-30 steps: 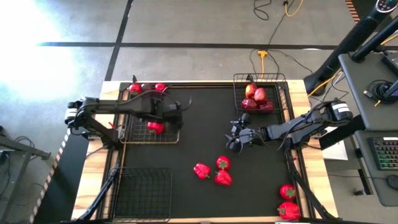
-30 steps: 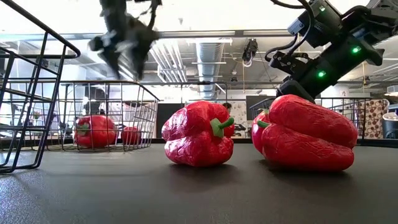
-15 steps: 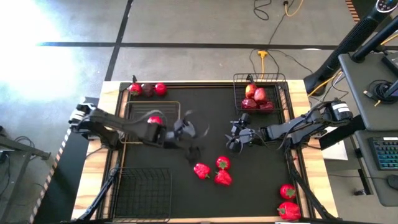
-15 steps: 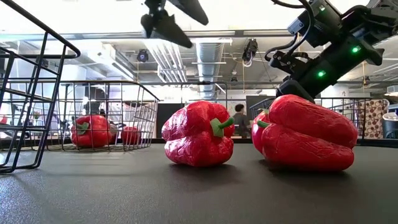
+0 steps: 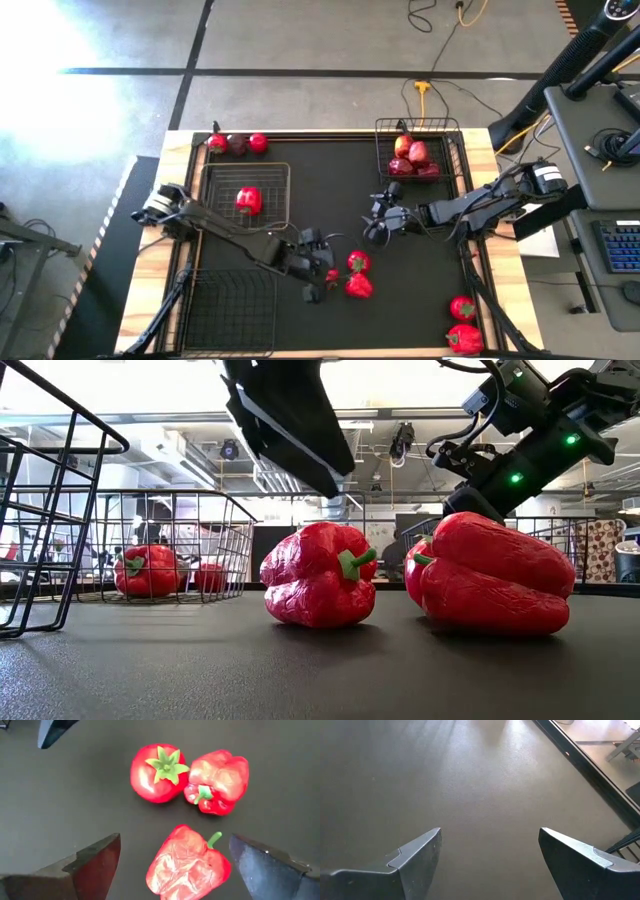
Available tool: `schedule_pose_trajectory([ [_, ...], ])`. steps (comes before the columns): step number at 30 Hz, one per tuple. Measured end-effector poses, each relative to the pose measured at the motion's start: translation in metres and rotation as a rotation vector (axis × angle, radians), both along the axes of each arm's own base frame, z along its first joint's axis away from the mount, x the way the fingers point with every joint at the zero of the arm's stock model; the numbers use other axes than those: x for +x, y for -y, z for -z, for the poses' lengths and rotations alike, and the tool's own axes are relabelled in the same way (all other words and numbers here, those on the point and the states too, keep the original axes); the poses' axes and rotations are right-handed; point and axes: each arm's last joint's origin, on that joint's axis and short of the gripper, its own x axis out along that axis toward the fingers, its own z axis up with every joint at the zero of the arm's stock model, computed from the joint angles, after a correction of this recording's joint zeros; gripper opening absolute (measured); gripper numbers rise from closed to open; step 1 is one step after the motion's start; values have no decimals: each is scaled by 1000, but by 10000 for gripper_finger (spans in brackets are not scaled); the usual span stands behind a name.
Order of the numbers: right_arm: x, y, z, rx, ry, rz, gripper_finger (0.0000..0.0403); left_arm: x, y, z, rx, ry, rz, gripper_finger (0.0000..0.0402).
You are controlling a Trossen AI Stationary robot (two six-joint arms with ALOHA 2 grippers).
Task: Sort produce into baskets
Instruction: Put the bottom left bell pepper into the golden basket
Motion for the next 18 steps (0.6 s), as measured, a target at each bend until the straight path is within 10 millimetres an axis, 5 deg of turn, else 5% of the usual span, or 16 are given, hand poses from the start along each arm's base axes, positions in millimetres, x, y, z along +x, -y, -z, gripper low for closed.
schedule_pose_trajectory([
  [18, 0, 0, 0, 5, 4, 3, 325, 19, 15, 9, 1, -214, 176, 357],
])
